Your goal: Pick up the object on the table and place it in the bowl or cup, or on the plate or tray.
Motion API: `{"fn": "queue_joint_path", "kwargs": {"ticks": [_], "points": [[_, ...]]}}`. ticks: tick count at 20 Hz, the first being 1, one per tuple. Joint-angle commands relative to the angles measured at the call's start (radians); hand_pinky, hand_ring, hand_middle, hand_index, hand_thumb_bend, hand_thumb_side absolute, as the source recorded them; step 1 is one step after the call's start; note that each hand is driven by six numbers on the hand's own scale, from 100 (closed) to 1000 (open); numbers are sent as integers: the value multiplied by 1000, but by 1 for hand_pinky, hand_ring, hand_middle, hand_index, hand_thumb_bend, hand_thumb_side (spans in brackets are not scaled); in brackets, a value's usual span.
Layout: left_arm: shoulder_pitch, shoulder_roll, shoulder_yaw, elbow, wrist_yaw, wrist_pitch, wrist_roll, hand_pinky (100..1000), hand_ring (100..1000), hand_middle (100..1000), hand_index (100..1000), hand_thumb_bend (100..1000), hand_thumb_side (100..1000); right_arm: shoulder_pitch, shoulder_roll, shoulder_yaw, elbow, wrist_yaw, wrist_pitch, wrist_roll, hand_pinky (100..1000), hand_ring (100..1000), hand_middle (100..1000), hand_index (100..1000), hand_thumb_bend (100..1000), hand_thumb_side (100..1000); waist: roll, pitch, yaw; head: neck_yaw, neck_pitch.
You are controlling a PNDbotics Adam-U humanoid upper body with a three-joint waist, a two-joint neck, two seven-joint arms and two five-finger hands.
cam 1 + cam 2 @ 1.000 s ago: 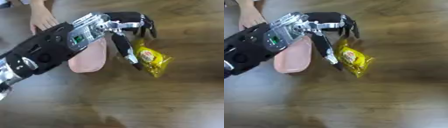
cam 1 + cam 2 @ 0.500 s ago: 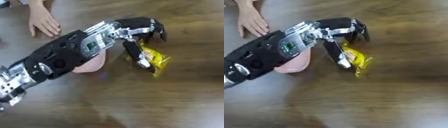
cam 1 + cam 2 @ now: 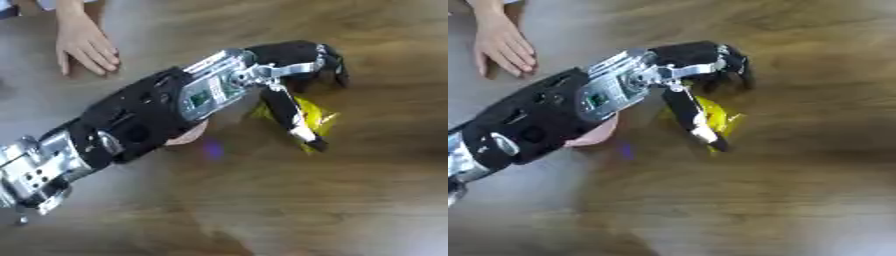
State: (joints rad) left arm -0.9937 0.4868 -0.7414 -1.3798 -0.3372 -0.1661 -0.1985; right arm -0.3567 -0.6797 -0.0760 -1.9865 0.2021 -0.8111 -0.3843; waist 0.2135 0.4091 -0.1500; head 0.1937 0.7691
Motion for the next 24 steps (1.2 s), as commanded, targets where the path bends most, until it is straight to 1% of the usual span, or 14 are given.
{"fn": "queue_joint_path", "kwargs": {"ticks": [1,4,6,8,10,14,19,21,22,23,24], "points": [[4,37,-14,-6,-34,-28,-15,514,639,713,782,728,486,-12,-29,-16,-13,-5,-6,-12,408,534,674,673,100,1000,-6,-12,-1,1,1],[17,69,-6,-32,-130,-85,-16,536,661,726,794,749,457,-12,-31,-19,-13,-6,-5,-12,407,533,673,674,100,1000,-4,-9,0,-2,1],[32,87,3,-48,-195,-121,0,538,667,729,796,742,453,-12,-31,-20,-13,-7,-5,-12,407,533,673,674,100,1000,-5,-6,1,-3,1],[46,101,10,-62,-251,-149,21,545,673,733,798,747,442,-13,-30,-21,-13,-8,-5,-12,407,533,674,674,100,1000,-7,-4,3,-4,1],[56,112,16,-76,-299,-169,36,558,685,739,804,771,425,-14,-29,-21,-13,-9,-7,-12,407,533,674,672,100,1000,-10,-2,4,-5,1],[64,125,24,-93,-361,-190,46,568,698,747,809,787,423,-15,-28,-22,-13,-11,-9,-14,408,533,674,669,100,1000,-16,1,8,-5,1],[66,131,33,-97,-402,-200,48,574,708,753,803,789,424,-15,-26,-23,-13,-11,-13,-19,405,533,675,667,100,1000,-22,3,12,-5,1],[70,138,41,-100,-419,-200,51,565,702,747,807,716,441,-14,-24,-23,-13,-10,-14,-20,403,533,674,667,100,1000,-24,4,13,-4,1],[74,141,47,-104,-429,-199,57,528,662,722,800,634,417,-15,-23,-23,-13,-10,-14,-20,403,533,674,667,100,1000,-25,5,14,-4,1],[76,143,52,-108,-439,-198,62,495,627,683,782,639,363,-16,-23,-23,-13,-10,-13,-21,402,533,674,667,100,1000,-26,6,15,-4,1],[80,145,62,-115,-456,-194,73,432,578,627,749,606,210,-17,-21,-23,-13,-10,-13,-20,402,532,673,668,100,1000,-28,8,17,-4,1]]}}
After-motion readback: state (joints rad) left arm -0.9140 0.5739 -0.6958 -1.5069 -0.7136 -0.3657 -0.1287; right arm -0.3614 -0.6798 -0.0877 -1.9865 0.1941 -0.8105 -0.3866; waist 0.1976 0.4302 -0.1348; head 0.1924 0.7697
